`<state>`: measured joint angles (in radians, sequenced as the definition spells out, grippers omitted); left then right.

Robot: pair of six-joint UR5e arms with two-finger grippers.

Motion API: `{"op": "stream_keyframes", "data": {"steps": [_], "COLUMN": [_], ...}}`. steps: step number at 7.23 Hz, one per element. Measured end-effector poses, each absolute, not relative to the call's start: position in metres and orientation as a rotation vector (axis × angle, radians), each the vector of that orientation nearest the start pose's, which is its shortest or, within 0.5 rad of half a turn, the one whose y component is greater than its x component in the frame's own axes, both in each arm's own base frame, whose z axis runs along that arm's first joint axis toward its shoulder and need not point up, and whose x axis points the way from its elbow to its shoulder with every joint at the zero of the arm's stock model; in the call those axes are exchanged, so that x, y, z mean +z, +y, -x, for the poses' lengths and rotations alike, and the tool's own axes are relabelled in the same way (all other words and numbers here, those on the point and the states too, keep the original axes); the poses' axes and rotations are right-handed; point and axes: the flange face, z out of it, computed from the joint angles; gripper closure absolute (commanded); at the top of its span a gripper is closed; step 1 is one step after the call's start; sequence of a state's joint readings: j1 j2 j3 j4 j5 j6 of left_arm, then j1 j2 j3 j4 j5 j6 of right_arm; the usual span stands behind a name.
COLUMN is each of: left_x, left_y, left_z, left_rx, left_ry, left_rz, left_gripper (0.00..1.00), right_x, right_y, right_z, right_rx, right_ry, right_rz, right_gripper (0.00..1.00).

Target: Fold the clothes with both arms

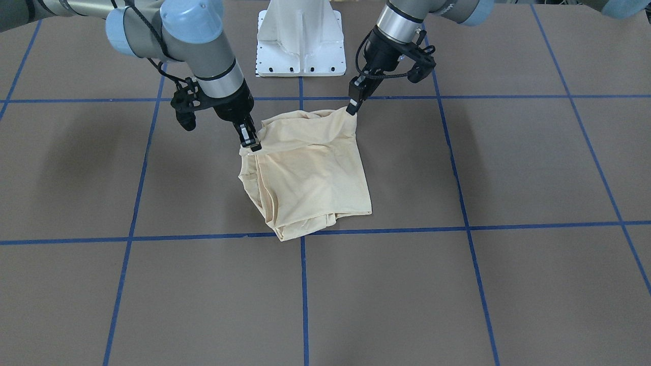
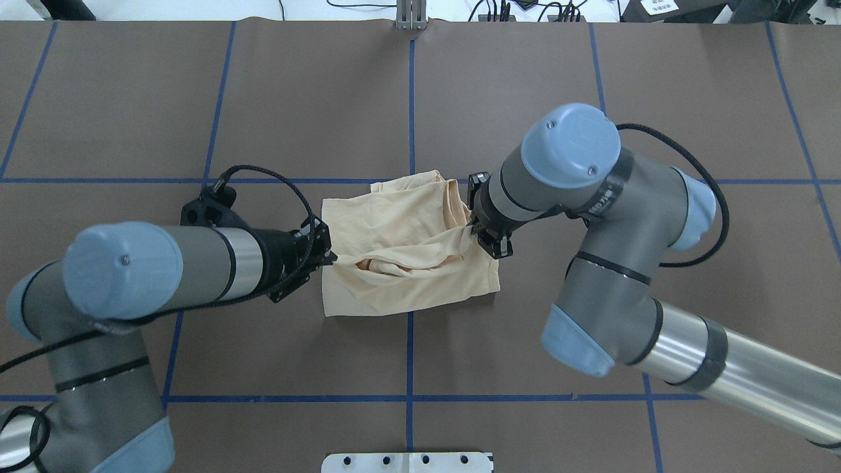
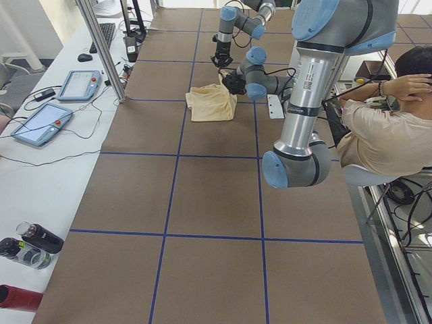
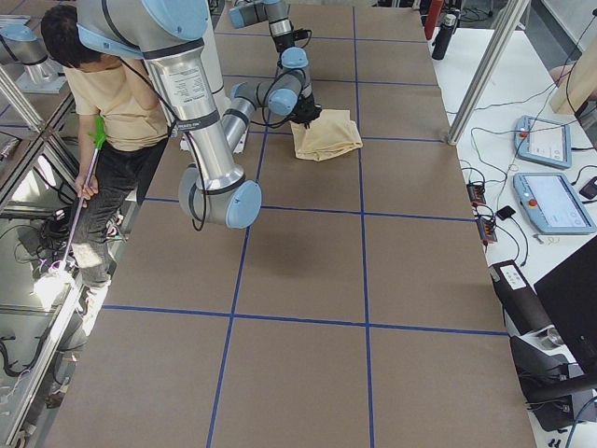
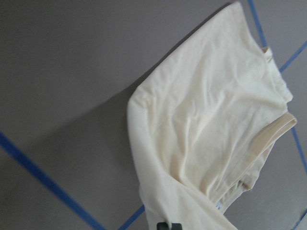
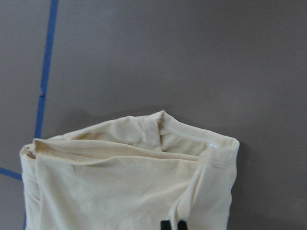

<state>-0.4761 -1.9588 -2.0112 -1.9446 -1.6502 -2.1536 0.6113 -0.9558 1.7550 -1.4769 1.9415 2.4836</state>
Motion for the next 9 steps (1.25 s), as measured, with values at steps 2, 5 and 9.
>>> {"op": "stream_keyframes", "data": {"steps": [2,5,9], "left_x": [0.223,0.255,0.311], "left_y": [-0.427,-0.480,-0.602], "left_z": [-0.436,-0.455,-0.451], "left_rx": [-0.886,-0.901,-0.855], "left_ry": [1.198,1.173,1.129], "left_rz": [0.052,-0.004,-0.194], "left_gripper": [1.00,0.52,0.46], "right_x": [0.202,0.225,0.232], "right_y": [-0.510,-0.550,-0.669], "right_z": [0.512,0.537,0.515], "right_rx": [1.228,1.192,1.117], "right_ry": [-0.850,-0.840,-0.905], "right_rz": [0.500,0.465,0.378], "right_gripper": [1.00,0.53,0.00]}}
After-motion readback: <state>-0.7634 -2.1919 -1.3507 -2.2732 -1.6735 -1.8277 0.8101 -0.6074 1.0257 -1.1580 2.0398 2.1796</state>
